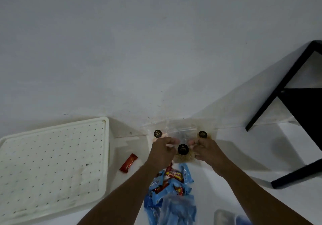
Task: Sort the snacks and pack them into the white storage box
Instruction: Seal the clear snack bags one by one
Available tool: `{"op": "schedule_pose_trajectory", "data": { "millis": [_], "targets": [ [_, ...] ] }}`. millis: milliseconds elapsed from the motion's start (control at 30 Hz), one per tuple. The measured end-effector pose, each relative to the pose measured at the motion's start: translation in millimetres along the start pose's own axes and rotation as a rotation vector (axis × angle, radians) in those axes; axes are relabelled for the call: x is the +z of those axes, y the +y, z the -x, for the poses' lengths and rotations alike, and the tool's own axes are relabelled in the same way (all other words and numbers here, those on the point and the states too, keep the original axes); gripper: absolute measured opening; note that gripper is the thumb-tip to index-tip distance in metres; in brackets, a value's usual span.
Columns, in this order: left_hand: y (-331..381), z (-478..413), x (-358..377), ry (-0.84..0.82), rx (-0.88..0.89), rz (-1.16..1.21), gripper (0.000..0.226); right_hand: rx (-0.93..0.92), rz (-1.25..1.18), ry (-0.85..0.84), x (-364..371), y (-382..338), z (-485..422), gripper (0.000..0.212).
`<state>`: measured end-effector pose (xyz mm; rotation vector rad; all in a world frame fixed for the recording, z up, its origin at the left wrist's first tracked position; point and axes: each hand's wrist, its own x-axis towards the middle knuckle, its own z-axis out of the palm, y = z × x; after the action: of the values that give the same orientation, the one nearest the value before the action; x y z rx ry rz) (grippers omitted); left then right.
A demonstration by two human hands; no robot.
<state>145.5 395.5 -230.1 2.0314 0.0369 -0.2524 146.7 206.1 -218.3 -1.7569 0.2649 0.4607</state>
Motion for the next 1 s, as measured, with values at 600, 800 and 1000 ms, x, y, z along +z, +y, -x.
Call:
{"op": "schedule_pose_trajectory", "data": {
  "millis": [600, 800, 1000],
  "targets": [
    [4.1, -17.2, -29.3, -0.182, -0.139, -0.276, 0.036, 0.012, 0.334, 0.194, 5.5, -26.5, -34.6, 0.014],
    [37.7, 56.5, -111.9, -0.09, -0.038, -0.299, 0.04, -0.156, 0.286, 0.117, 58.6, -117.4, 42.5, 0.014],
    [16.1, 145.5, -195.7, 0.046, -0.042, -0.34, 0.05, -0.261, 0.285, -0.022, 159.4, -138.3, 105.6, 0.003]
  ]
}}
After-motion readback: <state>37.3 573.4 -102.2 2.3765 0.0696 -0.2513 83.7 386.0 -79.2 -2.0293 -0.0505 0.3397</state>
